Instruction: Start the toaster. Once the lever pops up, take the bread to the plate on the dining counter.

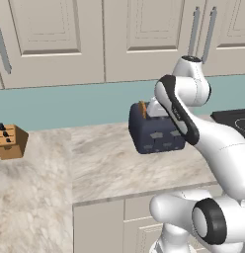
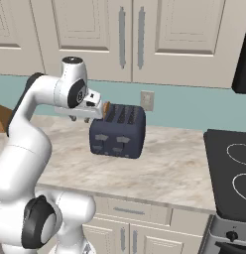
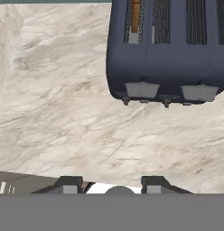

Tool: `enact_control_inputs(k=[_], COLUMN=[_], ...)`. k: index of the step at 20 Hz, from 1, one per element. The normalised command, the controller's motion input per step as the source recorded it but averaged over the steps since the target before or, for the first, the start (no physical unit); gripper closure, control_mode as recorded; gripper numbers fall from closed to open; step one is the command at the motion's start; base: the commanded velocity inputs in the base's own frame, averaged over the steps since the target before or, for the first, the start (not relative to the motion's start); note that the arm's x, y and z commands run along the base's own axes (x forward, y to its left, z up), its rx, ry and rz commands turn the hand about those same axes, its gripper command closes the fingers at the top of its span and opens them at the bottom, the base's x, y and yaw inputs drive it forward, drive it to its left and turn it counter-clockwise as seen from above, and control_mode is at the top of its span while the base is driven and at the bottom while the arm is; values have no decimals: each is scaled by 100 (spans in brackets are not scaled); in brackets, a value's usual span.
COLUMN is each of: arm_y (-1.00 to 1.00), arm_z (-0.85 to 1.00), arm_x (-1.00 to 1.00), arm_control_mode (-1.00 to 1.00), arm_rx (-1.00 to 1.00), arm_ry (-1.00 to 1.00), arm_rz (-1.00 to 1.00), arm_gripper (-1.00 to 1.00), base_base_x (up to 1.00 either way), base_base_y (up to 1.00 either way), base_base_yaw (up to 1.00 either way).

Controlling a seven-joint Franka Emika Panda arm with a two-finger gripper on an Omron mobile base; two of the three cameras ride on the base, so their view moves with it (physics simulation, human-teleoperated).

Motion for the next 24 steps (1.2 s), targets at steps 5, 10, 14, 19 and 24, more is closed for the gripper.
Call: enact_control_inputs(k=[5,10,14,19,24], arm_y=[0,0,0,3,0], arm_z=[-17,-47,-49,-46,-24], arm_x=[0,0,0,0,0], arm_control_mode=[-100,-100,-100,-100,-100], arm_rx=[0,0,0,0,0], arm_ry=[-3,-8,-8,-9,-6], arm_rz=[0,0,0,0,0], arm_gripper=[-100,-100,-100,-100,-100], base_base_x=[0,0,0,0,0], base_base_y=[0,0,0,0,0], base_base_yaw=[0,0,0,0,0])
